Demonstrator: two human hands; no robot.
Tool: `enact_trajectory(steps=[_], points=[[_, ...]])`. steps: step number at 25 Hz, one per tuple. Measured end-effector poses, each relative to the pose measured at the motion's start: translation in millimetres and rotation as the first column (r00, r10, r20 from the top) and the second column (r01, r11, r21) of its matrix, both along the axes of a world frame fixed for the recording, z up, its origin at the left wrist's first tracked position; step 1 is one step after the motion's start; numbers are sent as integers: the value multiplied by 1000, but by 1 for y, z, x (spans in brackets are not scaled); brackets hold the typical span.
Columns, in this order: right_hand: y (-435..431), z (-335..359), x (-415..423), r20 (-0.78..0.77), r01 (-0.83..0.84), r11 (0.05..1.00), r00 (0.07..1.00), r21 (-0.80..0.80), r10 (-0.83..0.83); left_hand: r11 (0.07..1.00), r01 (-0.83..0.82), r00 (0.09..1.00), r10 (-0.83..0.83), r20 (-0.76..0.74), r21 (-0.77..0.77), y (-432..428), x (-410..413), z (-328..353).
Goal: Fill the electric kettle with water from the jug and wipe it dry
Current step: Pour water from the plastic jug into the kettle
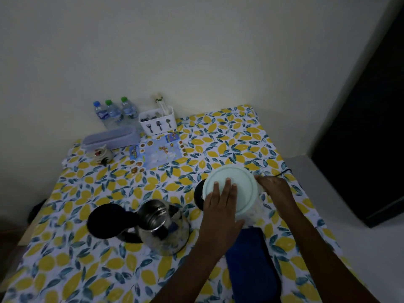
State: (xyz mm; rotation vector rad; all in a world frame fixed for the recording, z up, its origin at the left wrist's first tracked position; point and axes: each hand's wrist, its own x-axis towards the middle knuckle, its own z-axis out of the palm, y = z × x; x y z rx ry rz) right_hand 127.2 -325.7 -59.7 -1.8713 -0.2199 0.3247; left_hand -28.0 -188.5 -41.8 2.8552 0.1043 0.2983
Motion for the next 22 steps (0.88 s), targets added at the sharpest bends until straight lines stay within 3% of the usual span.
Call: enact_trajectory(steps=[3,8,12,16,20,22], points=[[35,35,-20,52,-49,997,998,56,46,997,-77,997,77,16,-6,19,-21,22],[95,84,-42,211,-204,977,955,-54,211,966,-240,970,243,29,-93,50,-49,39],[137,108,-49,304,-255,930,893,-267,332,920,-343,934,356,34,-190,64,-60,42],[164,122,-53,362,-256,850,820,-460,443,847,-275,933,350,87,-455,79,-65,39],[188,135,-58,369,-236,739,746,-631,554,808,-373,900,435,36,-456,80,-64,31],[197,141,-63,376,-218,689,706,-691,600,738,-388,875,483,29,-553,80,-66,30]])
